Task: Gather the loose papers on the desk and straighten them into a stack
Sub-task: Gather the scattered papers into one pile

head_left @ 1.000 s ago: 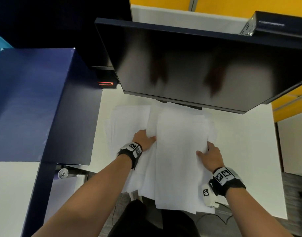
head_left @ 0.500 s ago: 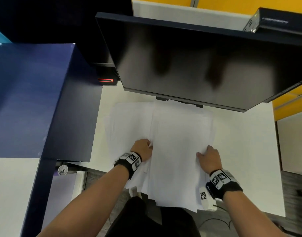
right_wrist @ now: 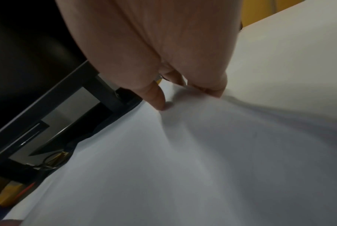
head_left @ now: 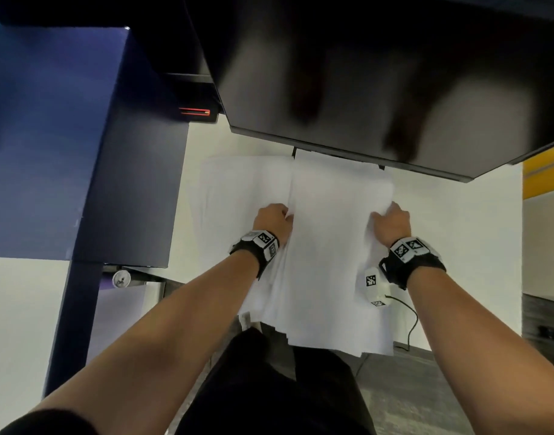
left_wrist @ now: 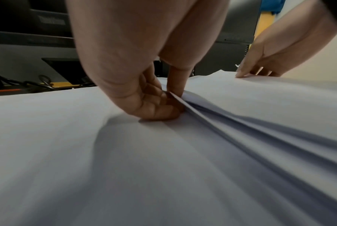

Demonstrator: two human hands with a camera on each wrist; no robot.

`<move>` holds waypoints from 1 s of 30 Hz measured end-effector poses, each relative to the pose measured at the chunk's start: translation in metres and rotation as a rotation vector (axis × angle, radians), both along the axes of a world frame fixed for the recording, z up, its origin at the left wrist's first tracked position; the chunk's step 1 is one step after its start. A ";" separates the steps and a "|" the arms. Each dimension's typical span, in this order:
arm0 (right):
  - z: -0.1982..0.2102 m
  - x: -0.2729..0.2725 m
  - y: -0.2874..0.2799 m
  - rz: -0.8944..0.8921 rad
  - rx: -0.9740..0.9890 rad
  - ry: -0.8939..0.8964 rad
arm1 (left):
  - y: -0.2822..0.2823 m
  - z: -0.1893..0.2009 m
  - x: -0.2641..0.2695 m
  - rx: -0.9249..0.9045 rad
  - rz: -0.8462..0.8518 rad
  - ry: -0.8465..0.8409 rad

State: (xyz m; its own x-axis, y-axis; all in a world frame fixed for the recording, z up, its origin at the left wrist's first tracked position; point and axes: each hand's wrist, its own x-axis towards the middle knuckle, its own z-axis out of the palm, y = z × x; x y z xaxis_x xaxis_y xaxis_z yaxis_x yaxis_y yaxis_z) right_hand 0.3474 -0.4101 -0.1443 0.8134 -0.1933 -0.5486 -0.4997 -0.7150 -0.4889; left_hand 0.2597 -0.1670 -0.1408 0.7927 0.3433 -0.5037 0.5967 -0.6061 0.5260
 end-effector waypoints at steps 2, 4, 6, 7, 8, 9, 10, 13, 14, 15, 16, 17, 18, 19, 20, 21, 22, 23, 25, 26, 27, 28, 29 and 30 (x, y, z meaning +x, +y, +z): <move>-0.002 -0.005 -0.002 0.026 0.032 -0.022 | 0.004 0.001 -0.006 -0.033 0.003 -0.011; -0.005 -0.012 -0.015 0.025 0.068 -0.029 | 0.024 0.001 -0.019 -0.024 0.085 -0.018; -0.006 -0.019 -0.033 -0.024 0.074 -0.038 | 0.056 -0.001 -0.033 0.148 0.227 -0.016; -0.006 -0.022 -0.042 -0.058 0.072 -0.046 | 0.071 -0.001 -0.039 0.254 0.316 0.013; -0.006 -0.025 -0.050 -0.092 0.069 -0.050 | 0.084 0.000 -0.044 0.313 0.417 0.056; -0.005 -0.028 -0.057 -0.121 0.070 -0.054 | 0.093 0.002 -0.049 0.304 0.512 0.108; -0.005 -0.030 -0.062 -0.144 0.073 -0.051 | 0.099 0.003 -0.052 0.271 0.572 0.149; -0.008 -0.038 -0.064 -0.152 0.103 -0.049 | 0.110 -0.005 -0.057 0.182 0.591 0.193; -0.009 -0.041 -0.061 -0.141 0.110 -0.056 | 0.112 -0.008 -0.057 0.151 0.568 0.191; -0.009 -0.043 -0.057 -0.121 0.109 -0.069 | 0.113 -0.010 -0.057 0.123 0.536 0.185; -0.009 -0.044 -0.053 -0.101 0.101 -0.078 | 0.113 -0.011 -0.056 0.106 0.503 0.173; -0.009 -0.045 -0.047 -0.082 0.097 -0.086 | 0.111 -0.011 -0.054 0.099 0.481 0.161; -0.008 -0.046 -0.042 -0.068 0.097 -0.092 | 0.107 -0.011 -0.052 0.096 0.466 0.145; -0.007 -0.048 -0.035 -0.051 0.099 -0.098 | 0.101 -0.010 -0.049 0.088 0.451 0.126; -0.007 -0.049 -0.029 -0.032 0.100 -0.107 | 0.093 -0.009 -0.046 0.080 0.429 0.106; -0.006 -0.050 -0.023 -0.015 0.095 -0.112 | 0.084 -0.009 -0.042 0.068 0.402 0.098; -0.006 -0.052 -0.018 -0.002 0.089 -0.113 | 0.076 -0.009 -0.039 0.052 0.374 0.086; -0.007 -0.053 -0.014 0.008 0.087 -0.110 | 0.069 -0.008 -0.036 0.035 0.365 0.076; -0.007 -0.054 -0.010 0.020 0.090 -0.098 | 0.061 -0.009 -0.033 0.015 0.409 0.014; -0.008 -0.055 -0.011 0.014 0.094 -0.090 | 0.060 -0.007 -0.034 0.053 0.450 -0.041; -0.008 -0.055 -0.014 0.002 0.094 -0.083 | 0.061 -0.005 -0.036 0.133 0.488 -0.100; -0.009 -0.056 -0.019 -0.013 0.093 -0.079 | 0.063 -0.002 -0.040 0.218 0.508 -0.154; -0.009 -0.057 -0.025 -0.031 0.086 -0.077 | 0.067 -0.002 -0.043 0.276 0.502 -0.190; -0.009 -0.059 -0.031 -0.053 0.075 -0.076 | 0.070 -0.001 -0.046 0.295 0.464 -0.190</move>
State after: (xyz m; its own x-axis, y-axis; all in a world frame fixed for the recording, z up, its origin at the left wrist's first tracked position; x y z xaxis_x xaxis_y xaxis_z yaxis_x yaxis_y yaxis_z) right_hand 0.2885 -0.4415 -0.1530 0.8432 -0.1978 -0.4999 -0.4950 -0.6488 -0.5780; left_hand 0.2137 -0.0972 -0.1420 0.5932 0.7804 -0.1976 0.7463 -0.4410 0.4986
